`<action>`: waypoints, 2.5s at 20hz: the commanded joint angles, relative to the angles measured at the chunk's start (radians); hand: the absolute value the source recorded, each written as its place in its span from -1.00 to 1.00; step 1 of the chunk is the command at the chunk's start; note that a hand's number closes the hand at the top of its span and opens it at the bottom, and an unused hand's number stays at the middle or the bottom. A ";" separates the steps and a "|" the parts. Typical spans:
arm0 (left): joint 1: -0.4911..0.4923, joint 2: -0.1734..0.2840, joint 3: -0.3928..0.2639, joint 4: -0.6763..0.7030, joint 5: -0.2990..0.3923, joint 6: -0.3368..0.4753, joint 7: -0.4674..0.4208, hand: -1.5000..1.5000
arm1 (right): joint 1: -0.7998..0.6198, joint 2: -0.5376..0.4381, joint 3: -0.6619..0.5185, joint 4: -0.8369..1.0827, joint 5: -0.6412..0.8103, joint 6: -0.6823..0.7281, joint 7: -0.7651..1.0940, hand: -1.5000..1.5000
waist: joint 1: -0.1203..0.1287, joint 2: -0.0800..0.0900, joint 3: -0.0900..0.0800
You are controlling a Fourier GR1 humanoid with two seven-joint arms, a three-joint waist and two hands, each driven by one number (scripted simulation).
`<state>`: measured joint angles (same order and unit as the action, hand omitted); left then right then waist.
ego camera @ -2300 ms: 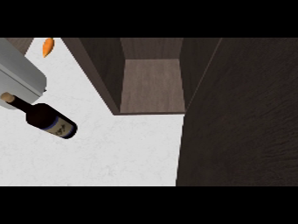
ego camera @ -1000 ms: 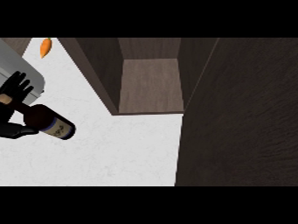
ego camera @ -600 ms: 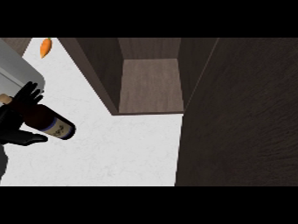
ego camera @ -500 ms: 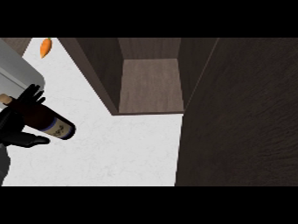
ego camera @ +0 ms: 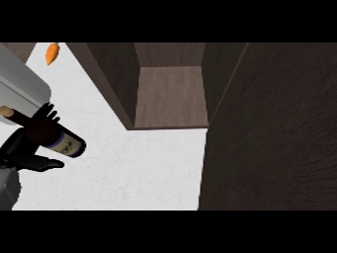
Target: Pick up the wine, place it into the cabinet and close the cabinet
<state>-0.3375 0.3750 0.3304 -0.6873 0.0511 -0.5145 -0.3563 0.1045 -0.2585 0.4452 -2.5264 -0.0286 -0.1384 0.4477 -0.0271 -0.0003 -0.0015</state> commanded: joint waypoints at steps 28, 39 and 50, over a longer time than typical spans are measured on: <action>-0.181 -0.080 0.075 0.328 0.111 -0.077 -0.095 1.00 | -0.014 -0.034 -0.051 -0.227 -0.062 -0.017 0.144 -1.00 | 0.003 0.002 0.000; -0.117 -0.135 0.018 0.171 0.064 0.057 -0.227 1.00 | 0.046 -0.035 -0.080 -0.220 -0.089 0.013 0.090 -1.00 | 0.024 -0.007 0.002; 0.197 -0.361 -0.021 -0.195 0.134 0.124 -0.362 1.00 | 0.089 -0.014 -0.034 -0.185 -0.032 -0.011 0.031 -1.00 | 0.035 -0.014 0.004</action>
<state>-0.2178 0.0789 0.3467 -0.7403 0.1666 -0.3709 -0.7251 0.1343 -0.2686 0.4088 -2.5155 -0.0396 -0.1353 0.4207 0.0063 -0.0138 0.0023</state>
